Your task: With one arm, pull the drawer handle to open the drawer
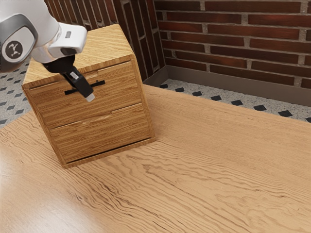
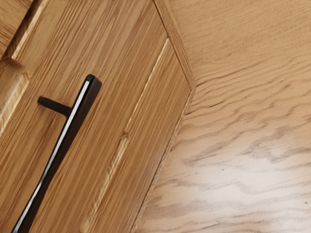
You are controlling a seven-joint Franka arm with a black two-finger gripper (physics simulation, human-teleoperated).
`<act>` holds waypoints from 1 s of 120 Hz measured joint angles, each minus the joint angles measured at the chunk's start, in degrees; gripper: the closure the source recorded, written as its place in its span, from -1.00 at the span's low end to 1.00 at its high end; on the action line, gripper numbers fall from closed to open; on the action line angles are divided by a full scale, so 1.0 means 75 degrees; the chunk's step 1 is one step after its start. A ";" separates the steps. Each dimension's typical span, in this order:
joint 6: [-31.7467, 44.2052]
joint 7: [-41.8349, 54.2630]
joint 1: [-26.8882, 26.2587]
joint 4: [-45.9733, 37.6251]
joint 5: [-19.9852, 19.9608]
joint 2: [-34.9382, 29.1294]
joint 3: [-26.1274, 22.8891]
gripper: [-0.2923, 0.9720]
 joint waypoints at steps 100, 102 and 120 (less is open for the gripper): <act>0.0528 0.1057 -0.0039 -0.0026 -0.0004 0.0638 0.0376 -0.56; 0.0542 0.1073 -0.0040 -0.0027 -0.0007 0.0662 0.0376 -0.56; 0.0640 0.1207 -0.0100 -0.0083 -0.0029 0.0741 0.0381 -0.54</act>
